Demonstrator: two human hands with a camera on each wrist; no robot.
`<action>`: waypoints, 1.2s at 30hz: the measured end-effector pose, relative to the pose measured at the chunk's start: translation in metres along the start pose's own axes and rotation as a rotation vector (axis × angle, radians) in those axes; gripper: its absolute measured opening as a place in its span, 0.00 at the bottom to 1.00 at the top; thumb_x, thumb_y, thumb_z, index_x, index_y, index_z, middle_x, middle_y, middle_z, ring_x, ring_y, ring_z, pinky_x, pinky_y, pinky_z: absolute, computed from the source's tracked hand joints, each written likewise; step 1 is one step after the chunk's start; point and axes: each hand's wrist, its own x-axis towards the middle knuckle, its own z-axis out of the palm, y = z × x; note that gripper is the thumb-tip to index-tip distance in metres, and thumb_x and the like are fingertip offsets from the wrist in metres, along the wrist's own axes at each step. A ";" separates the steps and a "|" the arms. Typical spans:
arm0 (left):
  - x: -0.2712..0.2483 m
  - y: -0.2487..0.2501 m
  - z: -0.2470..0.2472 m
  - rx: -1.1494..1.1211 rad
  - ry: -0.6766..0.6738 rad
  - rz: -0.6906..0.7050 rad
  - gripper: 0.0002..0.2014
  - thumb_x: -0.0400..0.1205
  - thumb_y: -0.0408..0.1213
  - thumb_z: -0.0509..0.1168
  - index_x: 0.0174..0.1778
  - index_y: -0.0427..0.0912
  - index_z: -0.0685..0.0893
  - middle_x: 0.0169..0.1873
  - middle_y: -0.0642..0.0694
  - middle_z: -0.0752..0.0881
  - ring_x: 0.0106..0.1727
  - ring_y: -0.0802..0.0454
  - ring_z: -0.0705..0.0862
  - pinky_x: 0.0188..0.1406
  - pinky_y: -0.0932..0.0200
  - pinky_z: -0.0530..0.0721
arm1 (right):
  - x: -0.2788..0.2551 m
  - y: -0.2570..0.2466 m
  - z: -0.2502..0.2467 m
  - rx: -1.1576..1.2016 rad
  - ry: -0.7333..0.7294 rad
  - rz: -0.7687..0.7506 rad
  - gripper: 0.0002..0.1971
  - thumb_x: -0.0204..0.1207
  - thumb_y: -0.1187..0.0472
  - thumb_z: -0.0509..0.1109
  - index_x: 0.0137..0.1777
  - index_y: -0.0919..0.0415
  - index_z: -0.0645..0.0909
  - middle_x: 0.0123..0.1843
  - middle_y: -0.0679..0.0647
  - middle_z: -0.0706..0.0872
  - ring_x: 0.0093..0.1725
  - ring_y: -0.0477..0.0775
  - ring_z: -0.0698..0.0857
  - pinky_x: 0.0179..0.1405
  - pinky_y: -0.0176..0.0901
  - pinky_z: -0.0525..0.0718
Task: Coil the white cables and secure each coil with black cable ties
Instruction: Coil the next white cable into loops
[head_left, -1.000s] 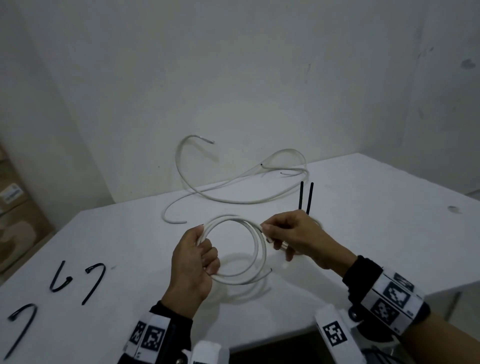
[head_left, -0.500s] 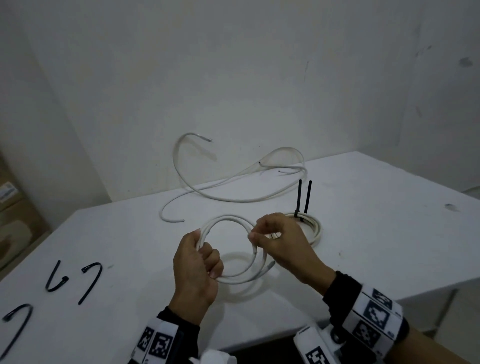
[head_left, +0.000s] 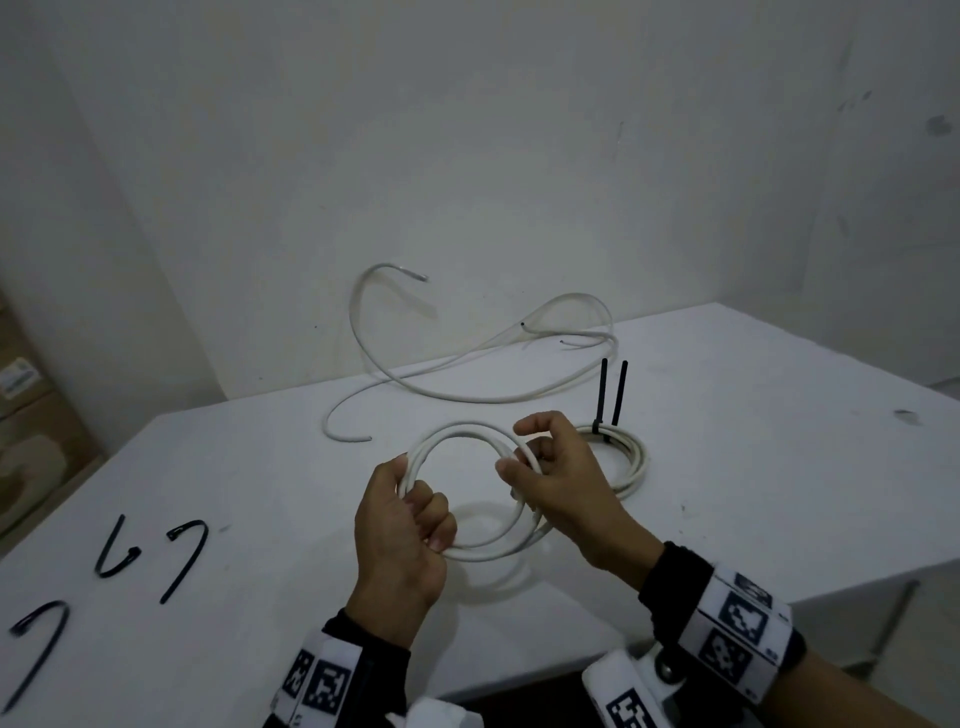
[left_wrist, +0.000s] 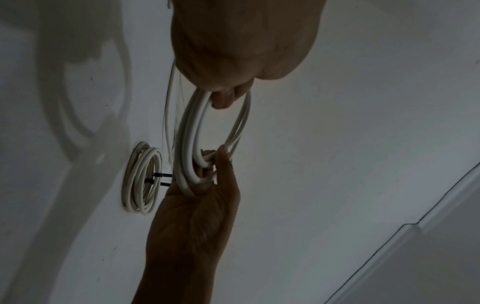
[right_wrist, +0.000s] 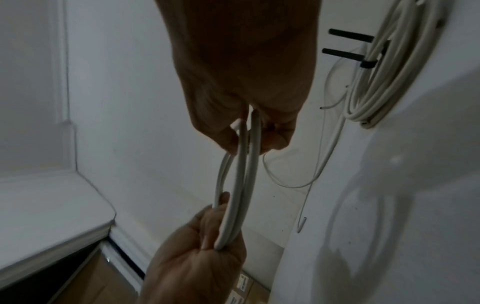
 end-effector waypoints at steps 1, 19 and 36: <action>0.001 0.001 -0.001 -0.011 0.003 0.001 0.15 0.83 0.35 0.54 0.30 0.47 0.62 0.15 0.53 0.58 0.11 0.59 0.55 0.09 0.71 0.55 | 0.000 -0.001 -0.003 0.077 -0.031 0.037 0.12 0.75 0.66 0.73 0.53 0.56 0.75 0.36 0.53 0.82 0.32 0.48 0.81 0.30 0.37 0.79; 0.000 0.012 -0.002 -0.217 -0.023 -0.020 0.09 0.84 0.34 0.51 0.40 0.40 0.74 0.13 0.53 0.61 0.11 0.59 0.59 0.09 0.69 0.60 | -0.029 -0.004 0.009 0.562 -0.157 0.260 0.13 0.78 0.57 0.64 0.48 0.67 0.85 0.41 0.60 0.88 0.38 0.51 0.87 0.39 0.42 0.86; -0.004 -0.004 0.000 -0.146 0.136 0.041 0.10 0.84 0.36 0.54 0.36 0.45 0.69 0.15 0.53 0.60 0.12 0.58 0.57 0.10 0.70 0.57 | -0.032 -0.009 0.032 0.798 0.178 0.560 0.09 0.76 0.68 0.64 0.34 0.62 0.80 0.30 0.57 0.82 0.28 0.52 0.75 0.30 0.42 0.73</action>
